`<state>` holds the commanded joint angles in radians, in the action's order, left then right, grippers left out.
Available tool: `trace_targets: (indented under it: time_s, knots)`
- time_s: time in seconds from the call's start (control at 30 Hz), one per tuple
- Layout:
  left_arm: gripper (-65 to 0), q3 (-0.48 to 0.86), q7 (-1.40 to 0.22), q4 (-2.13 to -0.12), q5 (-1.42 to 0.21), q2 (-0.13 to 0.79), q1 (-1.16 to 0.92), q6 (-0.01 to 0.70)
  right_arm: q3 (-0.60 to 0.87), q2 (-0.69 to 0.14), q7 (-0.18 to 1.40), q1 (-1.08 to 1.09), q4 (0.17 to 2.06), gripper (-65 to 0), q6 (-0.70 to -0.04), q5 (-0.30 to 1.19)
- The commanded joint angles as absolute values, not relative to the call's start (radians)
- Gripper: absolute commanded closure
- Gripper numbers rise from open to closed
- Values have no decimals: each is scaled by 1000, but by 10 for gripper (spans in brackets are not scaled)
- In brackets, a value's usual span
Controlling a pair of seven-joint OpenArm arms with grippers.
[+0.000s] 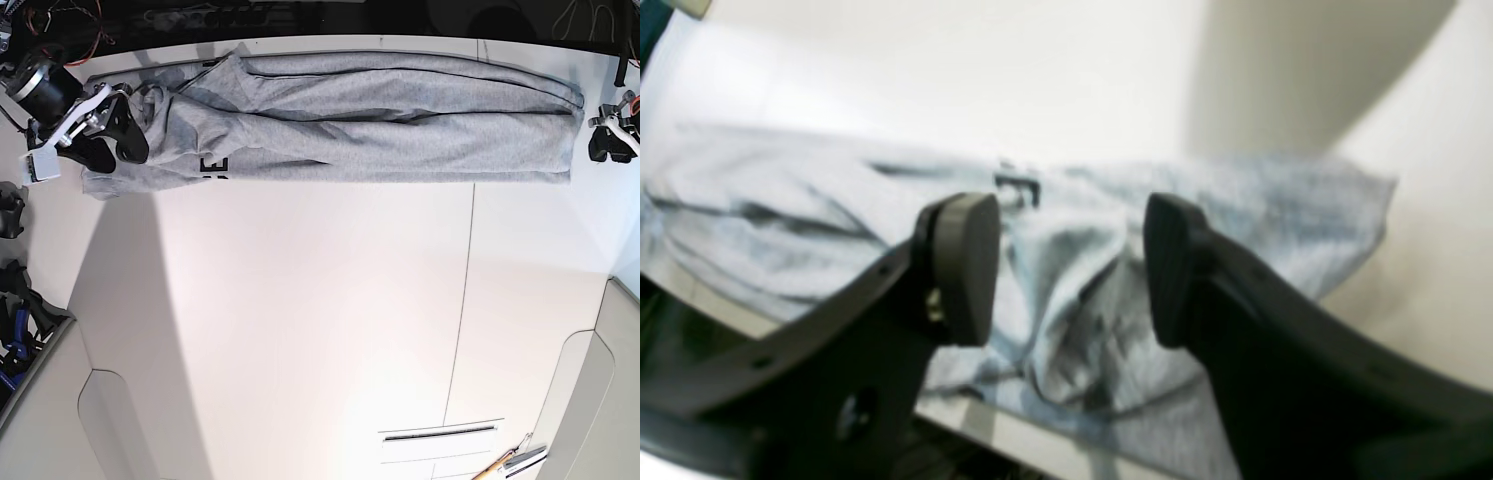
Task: Fold the T-shirt properly
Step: 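Grasp the folded edges and smooth the long strip with both grippers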
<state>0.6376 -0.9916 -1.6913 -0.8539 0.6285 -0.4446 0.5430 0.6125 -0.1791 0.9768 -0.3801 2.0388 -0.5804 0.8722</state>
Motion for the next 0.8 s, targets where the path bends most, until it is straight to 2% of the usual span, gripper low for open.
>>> trace_targets:
  time_s: [0.07, 0.1, 0.13, 0.2, 0.23, 0.47, 0.63, 0.8]
  knots:
    - [-415, 638, -992, -1691, -849, 614, -450, 543, 602, -165, 976, -357, 2038, -335, -580, 871]
    - [-415, 638, -992, -1691, -841, 602, -450, 543, 591, -162, 974, -350, 2037, -293, -584, 871]
    - [-415, 638, -991, -1691, -837, 588, -450, 542, 574, -162, 972, -344, 2034, -219, -584, 869]
    - [-415, 638, -991, -1691, -838, 564, -449, 543, 526, -163, 959, -338, 2020, -19, -584, 832]
    - [-415, 638, -992, -1691, -838, 558, -450, 544, 499, -163, 950, -339, 2010, 0, -583, 809]
    - [-417, 637, -991, -1691, -838, 514, -452, 566, 382, -171, 861, -338, 1821, 0, -583, 675]
    - [-417, 634, -946, -1689, -838, 513, -452, 599, 378, -171, 848, -325, 1660, 0, -584, 673]
    - [-417, 634, -911, -1689, -837, 513, -452, 599, 378, -171, 848, -324, 1625, 0, -583, 702]
